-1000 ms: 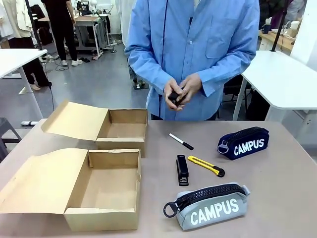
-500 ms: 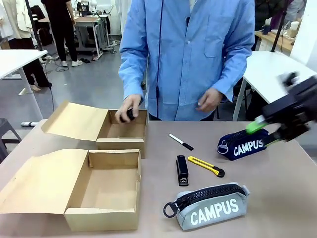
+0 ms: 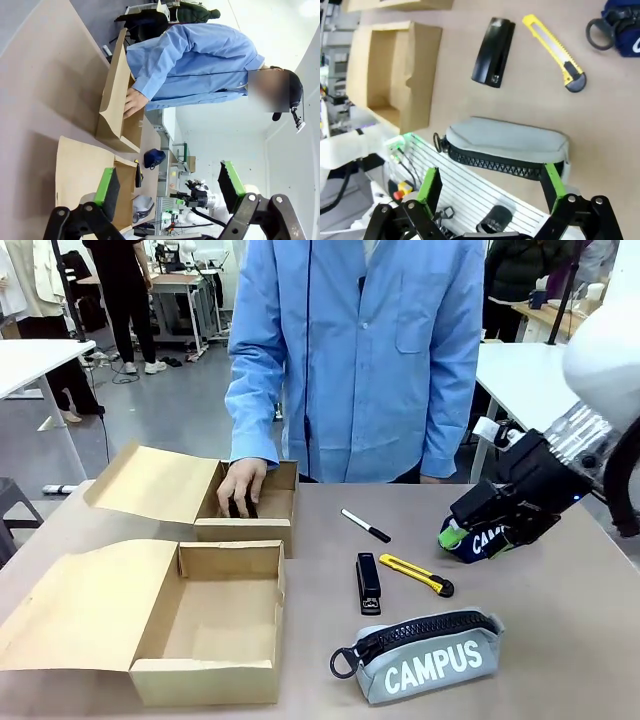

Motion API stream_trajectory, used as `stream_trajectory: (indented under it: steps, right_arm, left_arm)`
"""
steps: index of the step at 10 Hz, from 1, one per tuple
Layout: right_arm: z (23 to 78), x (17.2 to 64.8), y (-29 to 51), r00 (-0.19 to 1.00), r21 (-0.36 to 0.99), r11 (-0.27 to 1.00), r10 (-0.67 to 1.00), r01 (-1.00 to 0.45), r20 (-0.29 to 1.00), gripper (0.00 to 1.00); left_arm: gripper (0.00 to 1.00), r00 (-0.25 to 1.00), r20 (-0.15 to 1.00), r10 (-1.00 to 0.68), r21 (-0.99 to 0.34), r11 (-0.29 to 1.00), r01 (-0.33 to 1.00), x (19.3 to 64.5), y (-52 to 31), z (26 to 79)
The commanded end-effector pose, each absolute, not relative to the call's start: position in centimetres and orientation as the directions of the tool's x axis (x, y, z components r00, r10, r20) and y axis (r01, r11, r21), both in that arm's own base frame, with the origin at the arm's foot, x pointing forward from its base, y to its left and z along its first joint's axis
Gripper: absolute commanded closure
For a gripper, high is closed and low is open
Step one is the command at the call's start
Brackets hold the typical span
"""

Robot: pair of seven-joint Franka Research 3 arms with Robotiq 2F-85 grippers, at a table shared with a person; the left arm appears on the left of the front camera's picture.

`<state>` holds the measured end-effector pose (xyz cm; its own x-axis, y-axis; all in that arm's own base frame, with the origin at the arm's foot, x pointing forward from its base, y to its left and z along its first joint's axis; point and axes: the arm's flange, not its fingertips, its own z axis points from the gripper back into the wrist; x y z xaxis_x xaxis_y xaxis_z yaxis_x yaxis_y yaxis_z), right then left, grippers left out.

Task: Place items inside the box.
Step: Pick up a Pencil pouch or Stapler and place it inside the Mailer Box closest to the robot.

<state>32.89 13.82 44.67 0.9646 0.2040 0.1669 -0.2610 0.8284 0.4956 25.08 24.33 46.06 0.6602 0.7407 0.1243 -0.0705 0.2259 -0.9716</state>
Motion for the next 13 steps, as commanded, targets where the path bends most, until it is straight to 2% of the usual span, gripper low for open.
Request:
stream_trajectory:
  steps: [1, 2, 4, 6, 7, 10, 13]
  right_arm:
    - [43.8, 34.0, 18.5, 0.955, 0.359, 0.885, 0.27, -0.296, 0.122, 0.0]
    - [43.3, 35.4, 21.6, 0.941, 0.328, 0.882, 0.324, -0.339, 0.102, 0.0]
    - [41.6, 37.8, 26.2, 0.967, 0.198, 0.947, 0.25, -0.254, 0.047, 0.0]
    - [37.7, 39.8, 29.5, 0.97, 0.127, 0.964, 0.239, -0.233, -0.036, 0.0]
    - [36.2, 40.8, 30.4, 0.973, 0.099, 0.97, 0.228, -0.224, -0.035, 0.0]
    - [32.5, 43.3, 31.1, 0.98, 0.083, 0.977, 0.197, -0.195, -0.025, 0.0]
    - [30.3, 43.5, 31.3, 0.98, 0.068, 0.98, 0.19, -0.186, -0.063, 0.0]
  left_arm:
    - [0.0, 0.657, 0.143, 0.74, -0.974, 0.223, -0.039, 25.1, 24.4, 46.1]
    - [0.0, 0.657, 0.143, 0.74, -0.974, 0.223, -0.039, 25.1, 24.4, 46.1]
    - [0.0, 0.657, 0.143, 0.74, -0.974, 0.223, -0.039, 25.1, 24.4, 46.1]
    - [0.0, 0.657, 0.143, 0.74, -0.974, 0.223, -0.039, 25.1, 24.4, 46.1]
    - [0.0, 0.657, 0.143, 0.74, -0.974, 0.223, -0.039, 25.1, 24.4, 46.1]
    - [0.0, 0.657, 0.143, 0.74, -0.974, 0.223, -0.039, 25.1, 24.4, 46.1]
    - [0.0, 0.657, 0.143, 0.74, -0.974, 0.223, -0.039, 25.1, 24.4, 46.1]
